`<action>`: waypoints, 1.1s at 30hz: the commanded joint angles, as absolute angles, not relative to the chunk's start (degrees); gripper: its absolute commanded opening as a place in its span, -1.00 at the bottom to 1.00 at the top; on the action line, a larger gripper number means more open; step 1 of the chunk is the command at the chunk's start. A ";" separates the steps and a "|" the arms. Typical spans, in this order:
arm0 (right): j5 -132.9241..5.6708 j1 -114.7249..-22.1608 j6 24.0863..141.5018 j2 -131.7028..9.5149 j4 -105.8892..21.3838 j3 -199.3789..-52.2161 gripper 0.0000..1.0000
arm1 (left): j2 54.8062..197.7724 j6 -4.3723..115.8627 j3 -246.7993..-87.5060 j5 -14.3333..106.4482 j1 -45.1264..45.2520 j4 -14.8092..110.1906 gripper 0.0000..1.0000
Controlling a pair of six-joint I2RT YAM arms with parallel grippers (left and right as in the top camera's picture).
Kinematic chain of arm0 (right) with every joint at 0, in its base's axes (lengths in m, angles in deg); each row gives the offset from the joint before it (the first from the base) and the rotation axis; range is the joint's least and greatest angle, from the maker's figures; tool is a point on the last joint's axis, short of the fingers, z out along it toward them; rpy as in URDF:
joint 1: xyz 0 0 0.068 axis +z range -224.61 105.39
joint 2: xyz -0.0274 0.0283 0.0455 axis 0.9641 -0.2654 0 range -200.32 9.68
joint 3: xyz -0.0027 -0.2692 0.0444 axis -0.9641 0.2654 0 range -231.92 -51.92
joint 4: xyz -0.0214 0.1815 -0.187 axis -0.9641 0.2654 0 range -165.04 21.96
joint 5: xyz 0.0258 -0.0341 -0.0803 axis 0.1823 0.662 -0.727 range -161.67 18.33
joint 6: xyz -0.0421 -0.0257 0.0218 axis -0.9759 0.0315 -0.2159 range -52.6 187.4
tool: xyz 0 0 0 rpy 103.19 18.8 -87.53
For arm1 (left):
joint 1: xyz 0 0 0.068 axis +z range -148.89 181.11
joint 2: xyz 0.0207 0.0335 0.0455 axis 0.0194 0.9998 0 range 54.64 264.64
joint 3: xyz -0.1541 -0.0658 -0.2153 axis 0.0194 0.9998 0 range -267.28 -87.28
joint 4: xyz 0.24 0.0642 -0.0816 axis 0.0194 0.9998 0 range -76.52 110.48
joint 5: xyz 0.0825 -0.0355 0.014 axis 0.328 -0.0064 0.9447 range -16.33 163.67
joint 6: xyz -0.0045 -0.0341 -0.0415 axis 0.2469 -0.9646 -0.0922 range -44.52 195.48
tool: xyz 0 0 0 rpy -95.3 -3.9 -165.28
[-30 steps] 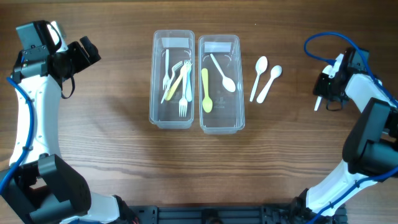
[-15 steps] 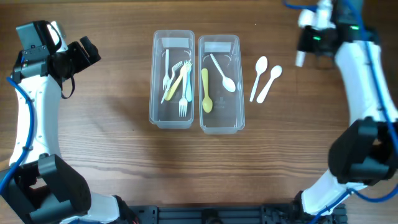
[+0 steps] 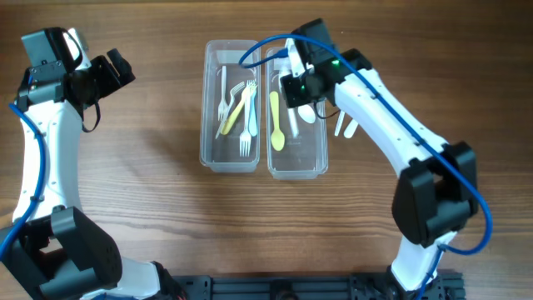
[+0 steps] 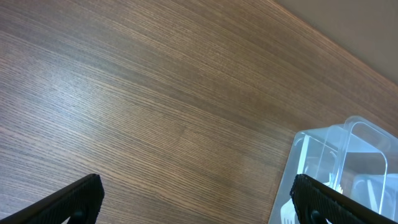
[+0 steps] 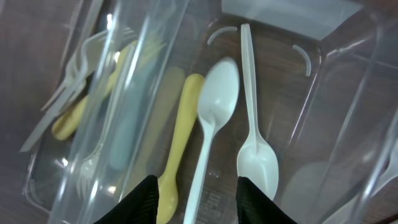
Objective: Pack container
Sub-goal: 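Drop the white spoon into the right container, then lower the right gripper onto a white spoon and grasp it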
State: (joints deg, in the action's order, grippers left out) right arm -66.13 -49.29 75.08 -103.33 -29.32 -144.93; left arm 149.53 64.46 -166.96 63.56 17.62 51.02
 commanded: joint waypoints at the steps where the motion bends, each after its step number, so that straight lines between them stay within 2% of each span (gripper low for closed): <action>1: -67.38 -49.50 76.56 -103.53 -30.85 -145.28 -0.18 | 148.07 64.17 -168.09 63.50 17.87 51.02 1.00; 5: -70.37 -50.44 76.61 -101.19 -30.57 -150.99 -0.07 | 148.07 64.17 -168.09 63.52 17.87 51.02 1.00; 8: -78.24 -52.85 82.01 -98.02 -26.05 -155.66 -0.07 | 148.07 64.17 -168.09 63.52 17.87 51.02 0.99; 9: -80.05 -53.79 83.52 -97.17 -24.60 -156.39 0.02 | 148.07 64.15 -168.09 63.52 17.87 51.02 1.00; 10: -81.41 -54.95 84.70 -96.14 -23.40 -156.60 0.31 | 148.07 64.17 -168.09 63.52 17.87 51.02 1.00; 11: -82.17 -56.48 86.25 -95.27 -21.76 -156.60 0.87 | 148.07 64.15 -168.09 63.52 17.87 51.02 1.00; 12: -82.17 -57.72 87.23 -95.07 -20.06 -156.60 0.99 | 148.07 64.15 -168.09 63.52 17.87 51.02 1.00; 17: -82.17 -61.83 96.13 -95.29 -17.11 -154.16 1.00 | 148.07 64.17 -168.09 63.52 17.87 51.02 1.00; 22: -83.09 -65.22 104.19 -96.32 -19.88 -147.51 0.99 | 148.07 64.17 -168.09 63.52 17.87 51.02 1.00; 25: -84.62 -66.92 112.32 -97.72 -20.06 -143.67 0.82 | 148.07 64.17 -168.09 63.52 17.87 51.02 1.00; 27: -84.71 -67.97 117.11 -98.83 -21.30 -140.37 0.83 | 148.07 64.15 -168.09 63.52 17.87 51.02 1.00; 33: -81.82 -68.58 118.49 -104.29 -24.56 -135.93 0.74 | 148.07 64.15 -168.09 63.52 17.87 51.02 1.00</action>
